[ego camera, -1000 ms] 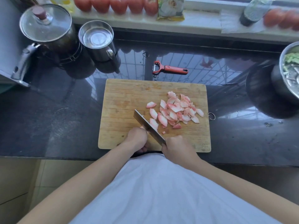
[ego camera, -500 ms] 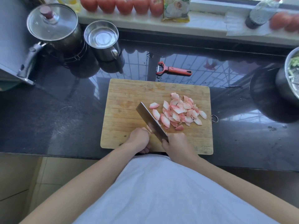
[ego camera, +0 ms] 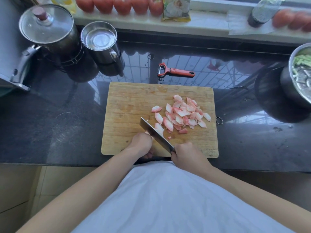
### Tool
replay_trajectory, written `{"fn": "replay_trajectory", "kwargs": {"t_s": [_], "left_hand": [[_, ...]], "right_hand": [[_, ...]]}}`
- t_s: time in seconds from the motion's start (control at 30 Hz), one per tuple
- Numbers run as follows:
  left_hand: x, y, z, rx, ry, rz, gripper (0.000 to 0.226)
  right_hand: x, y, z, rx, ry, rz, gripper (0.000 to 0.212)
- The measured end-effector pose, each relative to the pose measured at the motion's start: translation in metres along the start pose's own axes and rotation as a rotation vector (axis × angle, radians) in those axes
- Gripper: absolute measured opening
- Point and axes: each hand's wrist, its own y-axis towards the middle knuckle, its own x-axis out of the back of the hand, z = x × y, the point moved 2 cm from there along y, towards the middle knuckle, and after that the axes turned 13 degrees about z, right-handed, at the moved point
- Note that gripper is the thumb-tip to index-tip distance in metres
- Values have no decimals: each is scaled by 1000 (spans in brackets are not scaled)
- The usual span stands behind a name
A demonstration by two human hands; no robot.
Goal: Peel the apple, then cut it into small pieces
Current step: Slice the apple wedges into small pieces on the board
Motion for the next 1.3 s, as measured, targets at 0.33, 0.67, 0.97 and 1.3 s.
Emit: {"fn": "replay_trajectory", "kwargs": {"t_s": [0.33, 0.67, 0.97, 1.3], "left_hand": [[-1, -7, -6, 27, -33, -6, 43], [2, -8, -1, -37, -69, 50, 40], [3, -5, -1, -37, -76, 54, 39], [2, -6, -5, -18, -33, 36, 37]], "right_hand": [[12, 30, 37, 65, 134, -95, 18], [1, 2, 2, -2, 74, 3, 26], [3, -2, -4, 4, -8, 37, 34], [7, 29, 30, 18, 89, -56, 18]]}}
